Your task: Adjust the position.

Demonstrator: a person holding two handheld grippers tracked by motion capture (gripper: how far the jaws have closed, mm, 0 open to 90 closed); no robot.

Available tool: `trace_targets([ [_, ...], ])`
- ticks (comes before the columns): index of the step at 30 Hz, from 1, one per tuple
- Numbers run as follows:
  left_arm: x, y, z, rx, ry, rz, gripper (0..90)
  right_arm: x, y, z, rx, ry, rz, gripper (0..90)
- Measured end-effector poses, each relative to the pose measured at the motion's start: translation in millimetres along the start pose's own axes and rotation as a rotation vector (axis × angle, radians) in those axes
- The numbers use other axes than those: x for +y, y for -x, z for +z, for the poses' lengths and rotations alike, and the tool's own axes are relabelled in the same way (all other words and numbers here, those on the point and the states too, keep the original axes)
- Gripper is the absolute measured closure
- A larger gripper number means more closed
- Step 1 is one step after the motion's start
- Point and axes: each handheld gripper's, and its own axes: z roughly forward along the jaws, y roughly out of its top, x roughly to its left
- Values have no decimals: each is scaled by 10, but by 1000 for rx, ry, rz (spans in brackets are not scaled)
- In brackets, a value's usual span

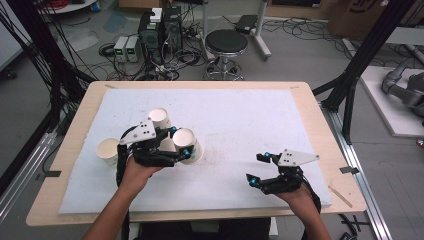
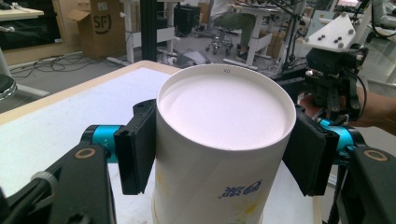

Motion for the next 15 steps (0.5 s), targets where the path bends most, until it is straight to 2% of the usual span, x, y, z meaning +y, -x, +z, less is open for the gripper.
trace_targets([
  [6,-94,53,33,-21,-5,-6,335,21,-40,51,25,-6,-14,195],
  [15,-175,149,141,-81,-25,8,334,55,-112,131,76,-11,-28,195],
])
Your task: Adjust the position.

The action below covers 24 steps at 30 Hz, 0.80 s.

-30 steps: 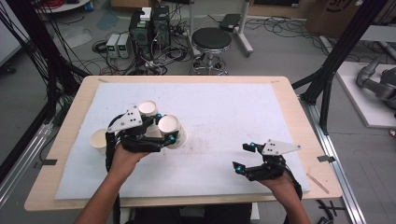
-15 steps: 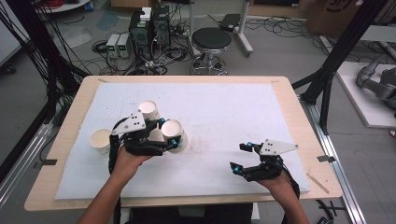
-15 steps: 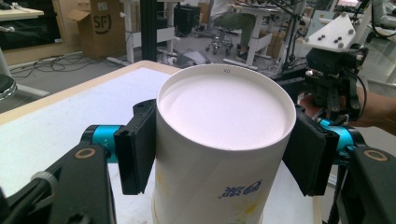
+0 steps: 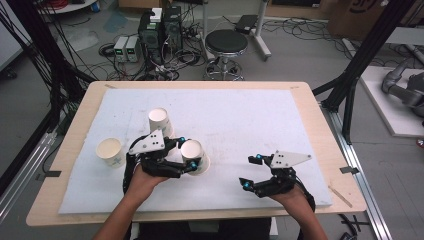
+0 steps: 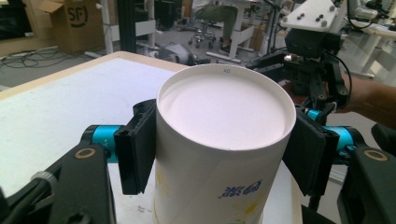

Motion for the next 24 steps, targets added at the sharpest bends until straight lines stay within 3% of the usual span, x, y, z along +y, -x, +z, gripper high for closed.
trace_targets([
  [14,-28,57,169,-75,-33,9,336,184,-78,155,73,4,-39,196],
  [24,-27,96,230,-104,-32,5,336,361,-124,357,134,-6,-85,196],
])
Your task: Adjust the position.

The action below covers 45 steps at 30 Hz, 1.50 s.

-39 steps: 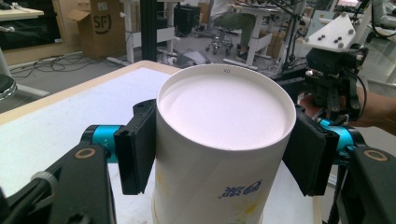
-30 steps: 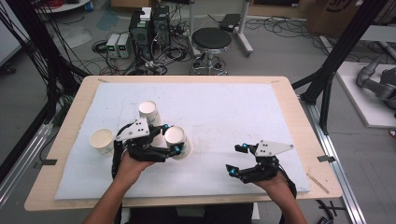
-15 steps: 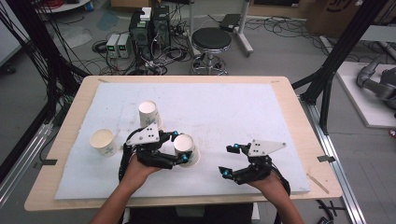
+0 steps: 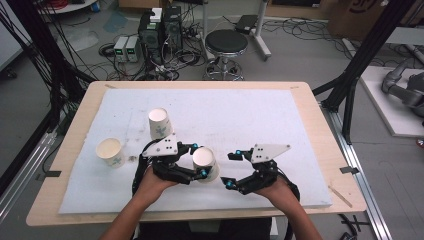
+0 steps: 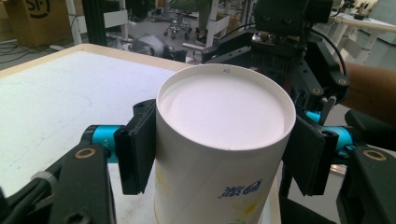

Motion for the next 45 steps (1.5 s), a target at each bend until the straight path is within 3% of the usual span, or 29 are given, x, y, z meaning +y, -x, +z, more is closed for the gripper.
trace_targets([
  [18,-1,67,226,-75,-22,-3,339,-59,-59,138,51,-3,-4,196],
  [29,-8,92,280,-123,5,-27,340,-83,-75,201,84,-11,-4,210],
  [35,-30,83,279,-130,-1,-29,342,-114,-61,221,112,-6,-11,285],
  [42,-31,105,272,-111,-3,-8,335,-100,-75,213,109,-20,-33,323],
  [45,-18,116,262,-66,-12,6,217,-101,-76,208,105,-30,-43,338],
])
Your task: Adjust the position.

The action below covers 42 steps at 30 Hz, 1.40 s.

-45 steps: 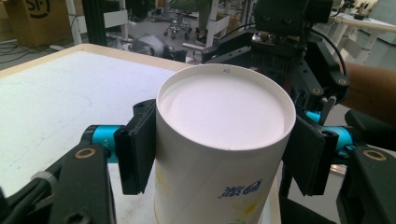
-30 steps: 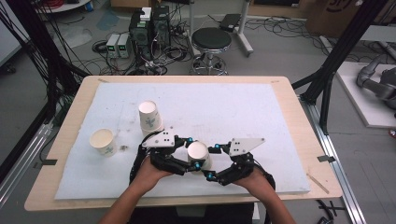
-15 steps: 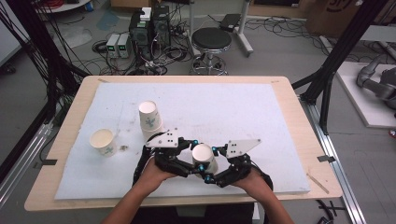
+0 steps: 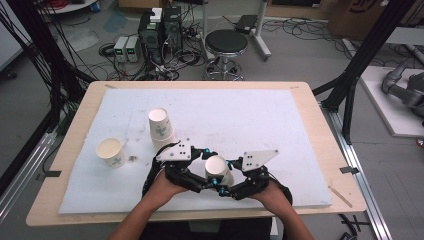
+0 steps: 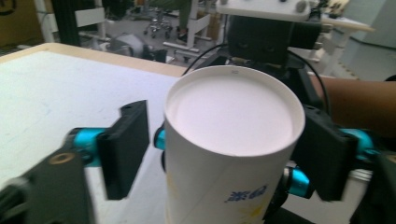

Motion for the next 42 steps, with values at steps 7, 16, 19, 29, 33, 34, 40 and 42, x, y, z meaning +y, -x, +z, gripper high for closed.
trace_targets([
  [7,37,-8,-99,18,-25,9,172,-2,3,-10,-32,-45,-20,343],
  [16,89,-10,-145,-7,-115,21,167,67,30,-26,-62,-168,-79,342],
  [19,103,-8,-136,-11,-146,26,167,105,29,-18,-60,-219,-100,341],
  [29,124,-3,-91,-16,-205,43,167,271,9,2,-50,-305,-170,337],
  [33,143,-6,-87,-18,-214,47,168,312,1,6,-52,-335,-182,336],
  [34,146,-7,-88,-18,-218,46,169,319,0,10,-53,-344,-188,336],
  [40,137,-16,-62,-22,-252,45,176,374,-22,38,-60,-415,-219,337],
  [42,131,-18,-48,-25,-264,47,176,400,-45,63,-64,-447,-245,337],
])
